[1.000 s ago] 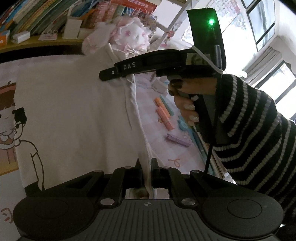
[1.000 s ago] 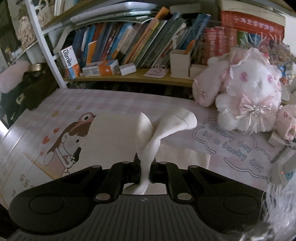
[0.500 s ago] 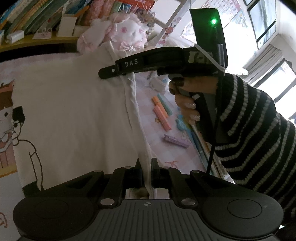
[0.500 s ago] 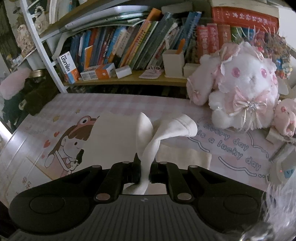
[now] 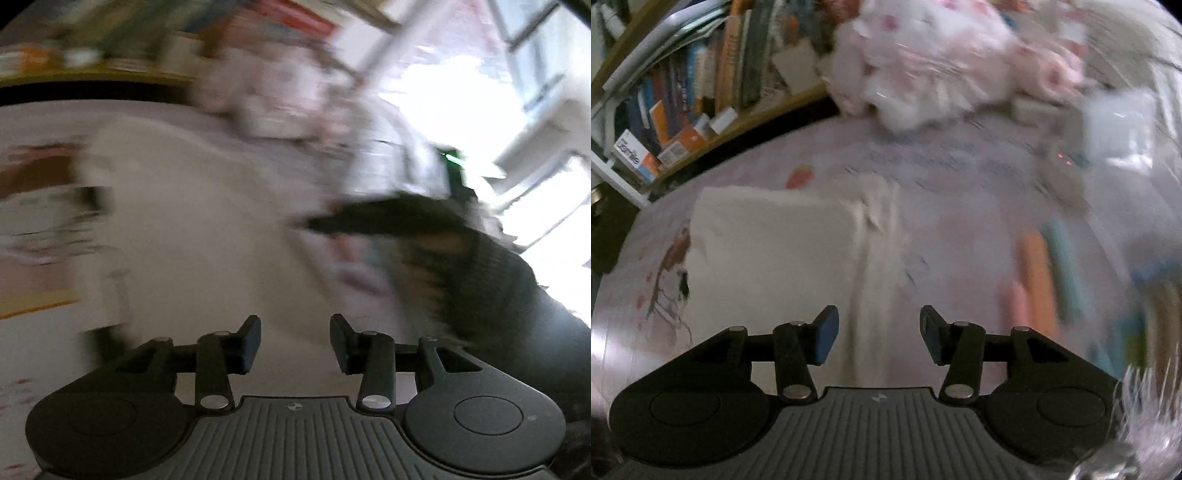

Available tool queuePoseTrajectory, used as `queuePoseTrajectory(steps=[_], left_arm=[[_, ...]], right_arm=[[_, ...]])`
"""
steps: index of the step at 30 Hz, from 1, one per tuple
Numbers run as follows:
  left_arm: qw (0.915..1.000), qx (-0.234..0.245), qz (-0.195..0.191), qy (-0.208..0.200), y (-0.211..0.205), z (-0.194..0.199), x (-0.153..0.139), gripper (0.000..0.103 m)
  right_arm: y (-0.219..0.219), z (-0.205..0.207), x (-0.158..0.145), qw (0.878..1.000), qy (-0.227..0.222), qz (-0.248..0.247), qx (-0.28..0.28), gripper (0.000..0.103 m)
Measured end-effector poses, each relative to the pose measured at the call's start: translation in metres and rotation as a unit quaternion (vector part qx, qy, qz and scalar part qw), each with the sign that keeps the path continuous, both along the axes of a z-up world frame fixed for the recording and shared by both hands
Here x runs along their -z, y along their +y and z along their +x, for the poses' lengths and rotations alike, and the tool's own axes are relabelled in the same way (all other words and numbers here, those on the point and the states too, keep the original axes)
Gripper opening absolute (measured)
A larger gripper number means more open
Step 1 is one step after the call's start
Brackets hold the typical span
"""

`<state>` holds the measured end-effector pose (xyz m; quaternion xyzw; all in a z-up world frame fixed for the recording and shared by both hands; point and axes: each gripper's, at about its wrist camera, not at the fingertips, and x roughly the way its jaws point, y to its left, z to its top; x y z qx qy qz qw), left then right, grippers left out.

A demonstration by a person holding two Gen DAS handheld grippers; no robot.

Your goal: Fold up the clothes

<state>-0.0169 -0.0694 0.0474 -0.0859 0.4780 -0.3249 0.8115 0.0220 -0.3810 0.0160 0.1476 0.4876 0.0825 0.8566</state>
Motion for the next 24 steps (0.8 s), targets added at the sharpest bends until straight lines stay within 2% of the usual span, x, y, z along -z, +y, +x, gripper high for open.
queuePoseTrajectory(steps=[3, 5, 8, 11, 13, 14, 16, 19, 20, 21, 23, 24], left_arm=[[0.9977, -0.023, 0.063, -0.007, 0.023, -0.007, 0.011, 0.042], [0.9942, -0.028, 0.103, -0.012, 0.035, -0.015, 0.018, 0.048], [0.9895, -0.025, 0.141, -0.022, 0.041, -0.025, 0.030, 0.050], [0.9894, -0.031, 0.141, -0.014, 0.043, -0.029, 0.039, 0.050], [0.9904, -0.036, 0.133, -0.010, 0.042, -0.029, 0.044, 0.050], [0.9907, -0.036, 0.131, -0.009, 0.042, -0.029, 0.045, 0.050], [0.9910, -0.034, 0.129, -0.010, 0.043, -0.029, 0.047, 0.048], [0.9912, -0.033, 0.128, -0.013, 0.045, -0.031, 0.049, 0.040], [0.9911, -0.037, 0.127, -0.012, 0.046, -0.031, 0.049, 0.028], [0.9912, -0.041, 0.126, -0.010, 0.047, -0.032, 0.050, 0.022], [0.9916, -0.048, 0.120, -0.002, 0.050, -0.032, 0.053, 0.021], [0.9917, -0.050, 0.118, 0.003, 0.051, -0.031, 0.054, 0.021]], right_arm=[[-0.008, -0.033, 0.000, 1.000, 0.013, 0.014, 0.013, 0.046], [-0.014, -0.055, 0.000, 0.999, 0.021, 0.024, 0.022, 0.043], [-0.006, -0.086, -0.002, 0.998, 0.024, 0.047, 0.032, 0.038], [0.011, -0.096, 0.002, 0.999, 0.033, 0.022, 0.020, 0.022], [0.023, -0.100, 0.005, 0.999, 0.039, -0.001, 0.004, 0.007], [0.032, -0.101, 0.003, 0.999, 0.037, -0.022, -0.013, 0.006], [0.038, -0.107, -0.016, 0.999, 0.007, -0.019, -0.033, 0.005], [0.020, -0.117, -0.043, 0.997, -0.027, 0.070, -0.002, 0.005], [0.018, -0.118, -0.035, 0.998, -0.011, 0.061, 0.007, 0.005], [0.018, -0.117, -0.022, 0.999, 0.010, 0.044, 0.012, 0.005], [0.017, -0.117, 0.003, 0.998, 0.052, 0.010, 0.022, 0.005], [0.016, -0.116, 0.016, 0.997, 0.064, 0.009, 0.028, 0.006]])
